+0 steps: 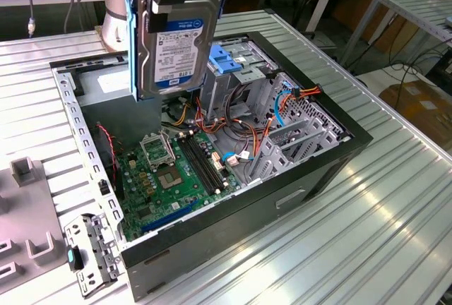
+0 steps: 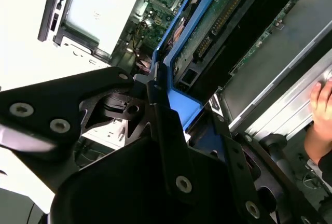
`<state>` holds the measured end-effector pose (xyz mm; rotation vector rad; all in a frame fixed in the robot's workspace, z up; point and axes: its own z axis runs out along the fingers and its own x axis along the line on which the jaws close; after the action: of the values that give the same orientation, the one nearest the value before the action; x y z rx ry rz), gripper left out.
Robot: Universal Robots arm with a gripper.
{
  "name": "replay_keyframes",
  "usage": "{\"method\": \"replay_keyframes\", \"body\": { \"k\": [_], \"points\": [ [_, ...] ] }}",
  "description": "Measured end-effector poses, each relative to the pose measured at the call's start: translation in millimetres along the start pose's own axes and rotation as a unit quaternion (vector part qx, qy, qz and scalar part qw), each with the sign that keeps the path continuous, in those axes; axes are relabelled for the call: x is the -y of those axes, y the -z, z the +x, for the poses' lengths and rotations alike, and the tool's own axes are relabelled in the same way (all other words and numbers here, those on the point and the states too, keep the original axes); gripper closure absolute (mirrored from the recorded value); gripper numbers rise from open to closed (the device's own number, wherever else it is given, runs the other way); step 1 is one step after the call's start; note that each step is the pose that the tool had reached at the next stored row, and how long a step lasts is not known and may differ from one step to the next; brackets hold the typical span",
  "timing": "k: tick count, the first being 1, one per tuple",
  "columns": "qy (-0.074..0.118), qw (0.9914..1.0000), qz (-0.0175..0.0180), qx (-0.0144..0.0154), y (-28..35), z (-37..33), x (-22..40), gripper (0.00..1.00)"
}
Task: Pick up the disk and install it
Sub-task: 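Insert the disk into the insertion slot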
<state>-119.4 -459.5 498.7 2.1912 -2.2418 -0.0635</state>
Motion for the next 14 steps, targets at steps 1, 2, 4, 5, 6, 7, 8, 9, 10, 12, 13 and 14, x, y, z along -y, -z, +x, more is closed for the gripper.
{"method": "replay_keyframes", "body": {
  "k": [1,2,4,5,6,7,8,9,10,12,13,14],
  "points": [
    [0.000,1.00000,0.0000,-0.0001,-0.1,3.1,0.0,0.63],
    [0.000,1.00000,0.0001,-0.0001,-0.2,4.9,0.0,0.63],
    [0.000,1.00000,0.0001,-0.0005,-0.2,9.8,0.2,0.63],
    [0.000,1.00000,0.0001,-0.0012,-0.1,13.7,0.3,0.63],
    [0.000,1.00000,0.0001,-0.0015,-0.1,15.3,0.3,0.63],
    [0.000,1.00000,0.0001,-0.0017,-0.2,16.8,0.3,0.63],
    [0.000,1.00000,0.0001,-0.0029,-0.3,23.6,0.5,0.63],
    [0.000,0.99999,0.0001,-0.0038,-0.6,34.5,3.9,0.63],
    [0.000,0.99999,0.0001,-0.0038,-0.4,37.3,13.2,0.63],
    [0.000,0.99999,0.0001,-0.0038,0.1,39.8,43.2,0.63],
    [0.000,0.99999,0.0001,-0.0038,0.0,40.1,43.8,0.63],
    [0.000,0.99999,0.0001,-0.0039,0.0,40.2,44.1,0.63]
  ]
}}
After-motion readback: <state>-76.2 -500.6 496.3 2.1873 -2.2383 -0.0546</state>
